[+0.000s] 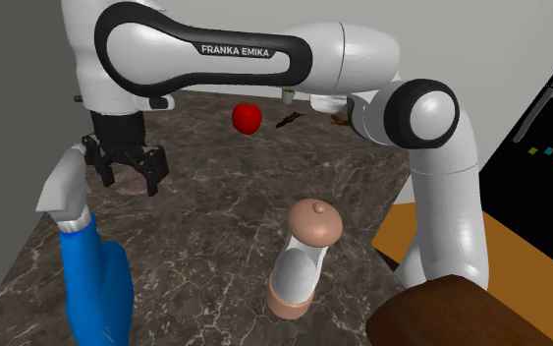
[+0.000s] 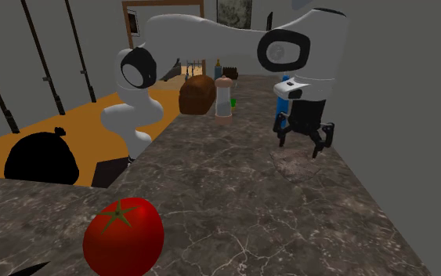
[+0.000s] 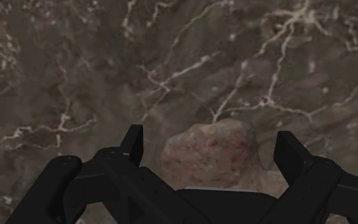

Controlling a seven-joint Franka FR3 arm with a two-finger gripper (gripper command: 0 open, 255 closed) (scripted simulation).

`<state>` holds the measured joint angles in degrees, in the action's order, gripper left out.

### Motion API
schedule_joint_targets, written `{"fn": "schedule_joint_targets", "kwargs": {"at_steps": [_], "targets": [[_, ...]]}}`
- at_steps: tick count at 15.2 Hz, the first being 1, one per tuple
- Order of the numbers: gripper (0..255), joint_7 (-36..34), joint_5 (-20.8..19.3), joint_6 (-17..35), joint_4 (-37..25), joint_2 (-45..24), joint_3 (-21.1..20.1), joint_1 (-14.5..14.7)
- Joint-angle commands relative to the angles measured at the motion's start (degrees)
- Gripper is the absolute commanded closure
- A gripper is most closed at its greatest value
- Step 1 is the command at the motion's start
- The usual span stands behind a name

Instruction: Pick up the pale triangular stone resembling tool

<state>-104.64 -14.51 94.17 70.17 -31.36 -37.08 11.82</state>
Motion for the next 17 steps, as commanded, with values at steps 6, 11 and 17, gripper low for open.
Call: {"fn": "schedule_joint_targets", "kwargs": {"at_steps": [6, 11, 17], "targets": [[255, -0.14, 0.08, 2.28, 2.60, 0.28, -0.01, -0.55], [255, -0.14, 0.08, 2.31, 2.64, 0.29, -0.01, -0.56], [255, 0.00, -0.11, -1.24, -1.58, -0.28, 0.03, 0.41]]}}
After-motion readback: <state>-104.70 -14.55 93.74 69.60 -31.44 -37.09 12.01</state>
